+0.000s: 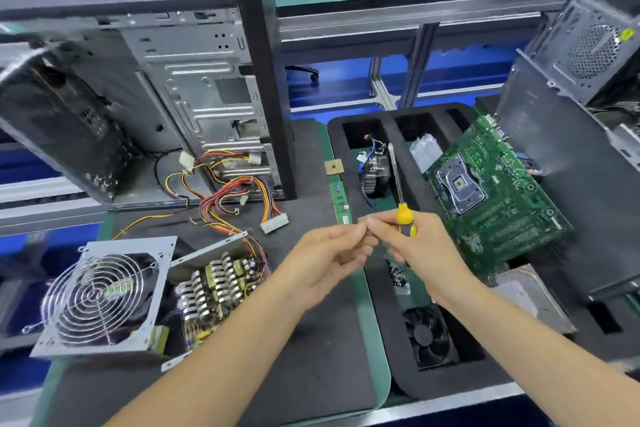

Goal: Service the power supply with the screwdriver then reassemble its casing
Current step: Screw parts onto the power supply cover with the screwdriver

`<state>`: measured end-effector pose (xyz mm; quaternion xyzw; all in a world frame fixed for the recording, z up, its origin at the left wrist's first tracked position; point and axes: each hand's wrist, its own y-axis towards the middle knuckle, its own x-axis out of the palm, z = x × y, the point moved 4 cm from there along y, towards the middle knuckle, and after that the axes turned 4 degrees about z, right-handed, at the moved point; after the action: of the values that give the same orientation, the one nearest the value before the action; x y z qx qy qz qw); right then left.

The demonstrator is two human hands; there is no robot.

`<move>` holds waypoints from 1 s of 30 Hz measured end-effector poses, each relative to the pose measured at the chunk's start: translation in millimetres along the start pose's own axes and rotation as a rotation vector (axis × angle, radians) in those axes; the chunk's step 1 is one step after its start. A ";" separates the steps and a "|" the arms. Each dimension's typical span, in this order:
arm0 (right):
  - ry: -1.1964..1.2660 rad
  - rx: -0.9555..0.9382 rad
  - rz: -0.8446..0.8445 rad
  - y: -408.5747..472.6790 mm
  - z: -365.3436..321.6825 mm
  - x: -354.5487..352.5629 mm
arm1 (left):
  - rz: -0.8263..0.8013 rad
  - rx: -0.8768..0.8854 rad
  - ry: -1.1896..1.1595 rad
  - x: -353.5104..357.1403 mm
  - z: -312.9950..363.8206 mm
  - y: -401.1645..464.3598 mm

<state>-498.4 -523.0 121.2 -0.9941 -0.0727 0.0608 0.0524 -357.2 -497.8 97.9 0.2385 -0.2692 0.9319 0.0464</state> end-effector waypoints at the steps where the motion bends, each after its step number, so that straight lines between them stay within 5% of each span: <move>1: -0.005 -0.014 -0.009 -0.9 -5.8 9.5 | 0.023 -0.035 -0.104 -4.7 2.1 -5.1; 4: -0.041 -0.037 -0.097 -2.9 -18.3 36.3 | 0.065 -0.024 -0.188 -23.5 12.8 -19.2; 13: -0.417 -0.230 -0.364 -21.6 -43.9 67.7 | 0.299 0.369 -0.085 -109.7 55.8 -83.1; 30: -0.579 -0.401 -0.302 -37.7 -78.3 70.4 | 0.170 0.434 -0.035 -108.7 64.9 -102.2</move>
<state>-424.4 -482.7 194.8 -0.9045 -0.2404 0.3150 -0.1576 -212.2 -440.3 144.0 0.2354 -0.0823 0.9643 -0.0893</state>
